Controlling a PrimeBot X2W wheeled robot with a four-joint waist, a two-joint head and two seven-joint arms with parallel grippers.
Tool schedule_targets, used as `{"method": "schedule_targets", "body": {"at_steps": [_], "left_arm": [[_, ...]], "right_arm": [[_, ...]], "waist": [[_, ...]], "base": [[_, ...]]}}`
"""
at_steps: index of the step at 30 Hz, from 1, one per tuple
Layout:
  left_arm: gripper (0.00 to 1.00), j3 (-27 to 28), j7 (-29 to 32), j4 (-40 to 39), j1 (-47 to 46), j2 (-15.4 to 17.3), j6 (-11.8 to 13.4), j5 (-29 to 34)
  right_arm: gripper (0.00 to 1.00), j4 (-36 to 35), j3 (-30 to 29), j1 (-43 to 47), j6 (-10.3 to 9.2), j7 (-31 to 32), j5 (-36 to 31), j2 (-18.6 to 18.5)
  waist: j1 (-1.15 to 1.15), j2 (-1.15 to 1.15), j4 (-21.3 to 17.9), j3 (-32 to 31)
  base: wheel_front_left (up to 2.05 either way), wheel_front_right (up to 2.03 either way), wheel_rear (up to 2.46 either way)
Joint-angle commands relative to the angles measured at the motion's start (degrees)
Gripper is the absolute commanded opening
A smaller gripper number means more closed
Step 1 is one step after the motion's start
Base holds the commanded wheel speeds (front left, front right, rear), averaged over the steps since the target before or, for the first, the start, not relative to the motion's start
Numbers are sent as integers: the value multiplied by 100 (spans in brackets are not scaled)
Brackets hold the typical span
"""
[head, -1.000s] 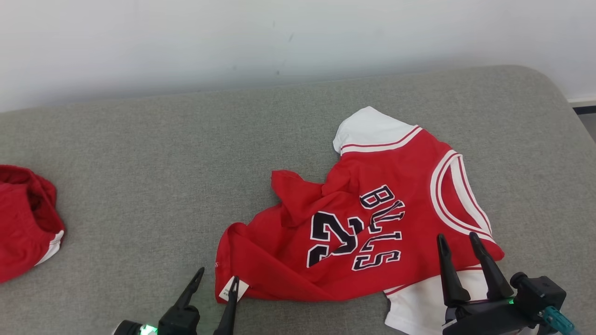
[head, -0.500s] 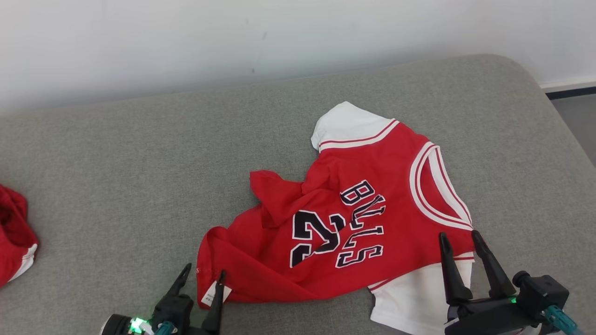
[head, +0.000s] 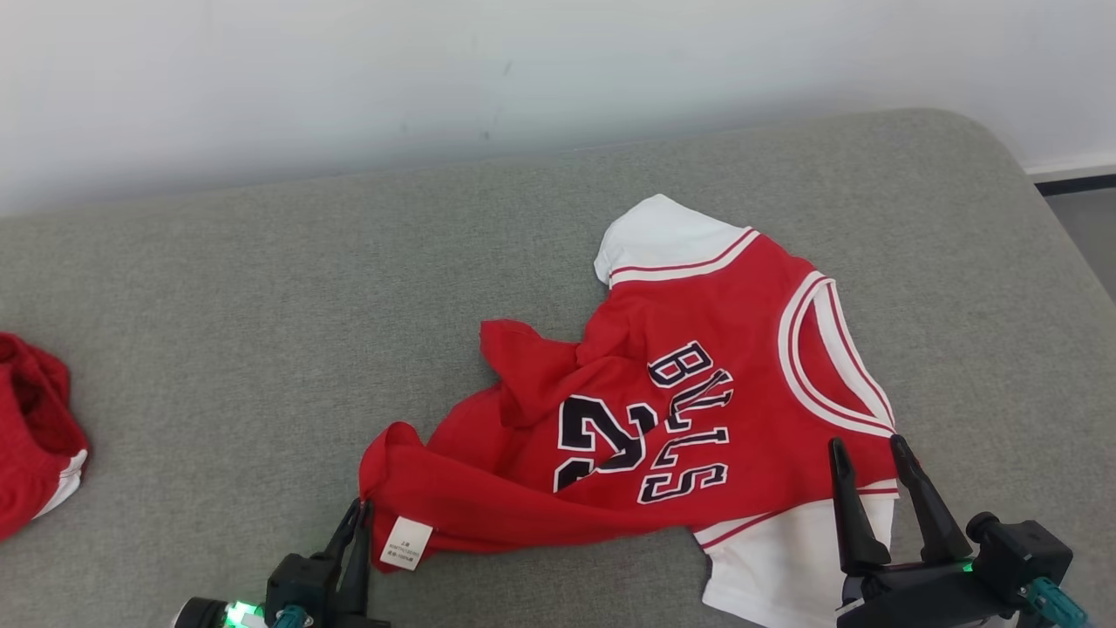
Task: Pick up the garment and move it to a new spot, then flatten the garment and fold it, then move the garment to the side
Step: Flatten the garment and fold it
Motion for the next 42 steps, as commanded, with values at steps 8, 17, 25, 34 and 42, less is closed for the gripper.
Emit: {"method": "schedule_targets", "body": {"at_steps": [8,17,25,34,42], "left_arm": [[4,232,-19,-610,492,6,-45,-177],[100,328,-19,-526,821,-42,-38,-236],[100,398,-19,-657,965,-151,-34,-233],[100,202,-19,-487,979,-302,-170,-200],[90,472,-19,-89,748,-283,-207,-405]], "right_arm": [[100,12,3,93,-14,-1,19,20],[100,87,34,98,-14,-1,-3,34],[100,124,21,173,-14,-1,45,-28],[100,155,84,200,-14,-1,63,-51],[100,152,107,207,-14,-1,62,-80]], "waist": [[0,0,246,-53],[0,0,380,-172],[0,0,405,-287],[0,0,281,-386],[0,0,88,-370]], "base": [[0,0,0],[0,0,0],[0,0,0],[0,0,0],[0,0,0]]}}
